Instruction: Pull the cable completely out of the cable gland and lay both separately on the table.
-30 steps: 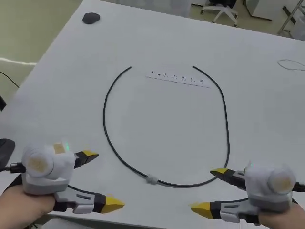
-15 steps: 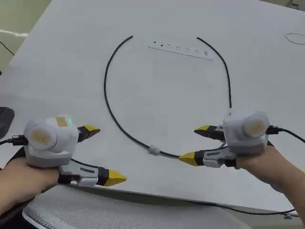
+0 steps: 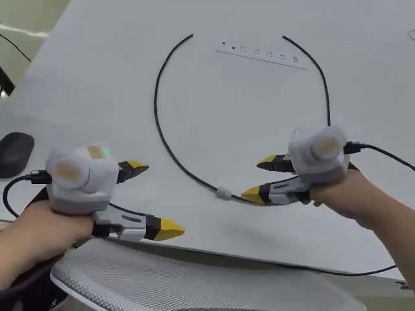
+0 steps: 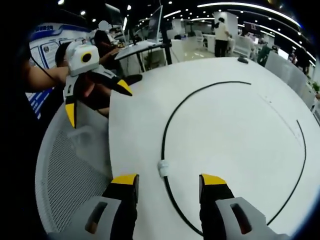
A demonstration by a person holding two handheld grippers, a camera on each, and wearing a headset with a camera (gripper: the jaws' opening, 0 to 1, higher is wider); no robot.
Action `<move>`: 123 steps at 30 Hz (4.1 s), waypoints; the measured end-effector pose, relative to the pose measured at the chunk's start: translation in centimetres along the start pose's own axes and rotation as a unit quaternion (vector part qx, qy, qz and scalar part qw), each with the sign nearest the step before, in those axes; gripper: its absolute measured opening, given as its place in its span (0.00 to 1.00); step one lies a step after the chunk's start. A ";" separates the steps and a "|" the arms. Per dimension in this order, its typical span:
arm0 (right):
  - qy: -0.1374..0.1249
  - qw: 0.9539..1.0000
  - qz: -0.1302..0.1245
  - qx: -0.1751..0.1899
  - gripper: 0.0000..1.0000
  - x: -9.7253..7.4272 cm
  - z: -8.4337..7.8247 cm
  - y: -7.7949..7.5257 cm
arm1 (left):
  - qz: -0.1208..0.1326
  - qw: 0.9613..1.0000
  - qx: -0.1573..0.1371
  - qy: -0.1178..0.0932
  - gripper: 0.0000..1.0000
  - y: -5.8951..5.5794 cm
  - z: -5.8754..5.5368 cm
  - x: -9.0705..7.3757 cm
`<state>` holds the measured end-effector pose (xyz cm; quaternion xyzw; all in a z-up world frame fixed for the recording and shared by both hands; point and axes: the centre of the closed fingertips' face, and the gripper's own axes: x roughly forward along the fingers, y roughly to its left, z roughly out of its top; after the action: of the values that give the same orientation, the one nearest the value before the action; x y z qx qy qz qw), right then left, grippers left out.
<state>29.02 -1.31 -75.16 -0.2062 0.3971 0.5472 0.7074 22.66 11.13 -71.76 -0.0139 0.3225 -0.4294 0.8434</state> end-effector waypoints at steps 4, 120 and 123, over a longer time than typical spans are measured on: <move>0.023 1.000 0.004 -0.013 0.40 1.5 -0.9 -0.2 | 0.000 1.000 -0.004 -0.001 0.91 0.1 0.0 -0.1; 0.089 0.970 0.058 -0.219 0.07 -6.3 7.6 6.4 | -0.126 0.986 0.099 -0.051 0.53 -4.8 9.8 3.6; 0.088 0.970 0.058 -0.219 0.07 -6.3 7.4 6.4 | -0.134 0.983 0.108 -0.058 0.47 -5.0 10.0 3.6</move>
<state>24.97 2.24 -64.85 -0.3798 0.3394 0.6410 0.5742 26.18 2.78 -64.25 0.0094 0.2198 -0.5691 0.7923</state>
